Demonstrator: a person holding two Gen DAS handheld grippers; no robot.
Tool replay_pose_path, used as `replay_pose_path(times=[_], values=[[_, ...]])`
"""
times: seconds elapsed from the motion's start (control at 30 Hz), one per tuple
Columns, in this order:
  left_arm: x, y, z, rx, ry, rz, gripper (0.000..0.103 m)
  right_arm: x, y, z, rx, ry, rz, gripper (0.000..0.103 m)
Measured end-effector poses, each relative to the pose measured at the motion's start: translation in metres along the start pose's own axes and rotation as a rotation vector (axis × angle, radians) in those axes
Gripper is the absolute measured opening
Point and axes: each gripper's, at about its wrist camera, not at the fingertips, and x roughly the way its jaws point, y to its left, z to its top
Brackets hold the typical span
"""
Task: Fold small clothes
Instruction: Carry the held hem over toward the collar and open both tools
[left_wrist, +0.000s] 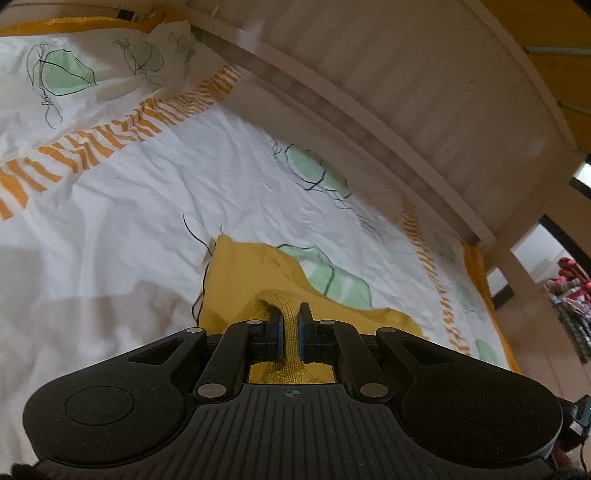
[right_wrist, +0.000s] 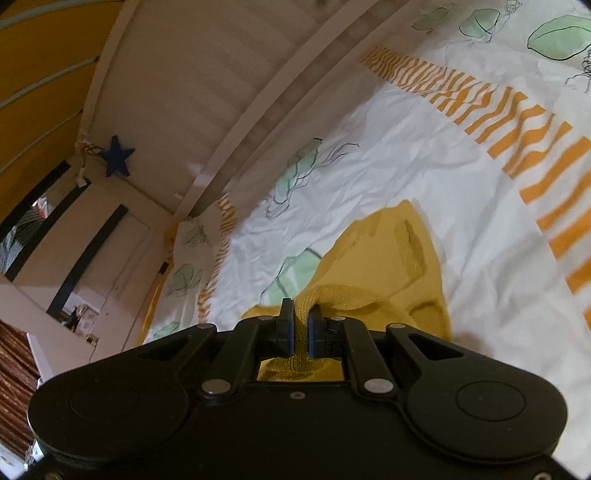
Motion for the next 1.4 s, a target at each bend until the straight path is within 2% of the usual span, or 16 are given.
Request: replay_pose_path(times=[0.47, 0.83, 0.87, 0.93, 0.97, 1.1, 1.23, 1.3, 1.4], values=[[0.098, 0.016, 0.02, 0.001, 0.068, 0.063, 0.007, 0.081, -0.029, 0.032, 0.007, 0.02, -0.1, 0.016], [0.13, 0.025, 0.033, 0.013, 0.087, 0.067, 0.009, 0.118, -0.043, 0.037, -0.009, 0.022, -0.144, 0.021], [0.13, 0.026, 0.034, 0.012, 0.088, 0.068, 0.009, 0.119, -0.043, 0.036, -0.016, 0.023, -0.146, 0.021], [0.128, 0.026, 0.036, 0.022, 0.073, 0.08, 0.018, 0.119, -0.043, 0.036, -0.03, 0.02, -0.154, 0.021], [0.126, 0.026, 0.037, 0.03, 0.051, 0.097, 0.028, 0.119, -0.044, 0.036, -0.032, 0.018, -0.156, 0.025], [0.119, 0.029, 0.046, 0.034, 0.011, 0.129, 0.03, 0.118, -0.045, 0.038, -0.036, 0.001, -0.157, 0.051], [0.112, 0.027, 0.049, 0.059, 0.004, 0.145, 0.031, 0.115, -0.042, 0.042, -0.051, -0.028, -0.161, 0.055], [0.11, 0.022, 0.049, 0.114, 0.029, 0.147, 0.031, 0.111, -0.039, 0.044, -0.062, -0.045, -0.165, 0.065], [0.105, 0.012, 0.044, 0.225, 0.078, 0.14, 0.031, 0.1, -0.033, 0.047, -0.092, -0.074, -0.165, 0.067]])
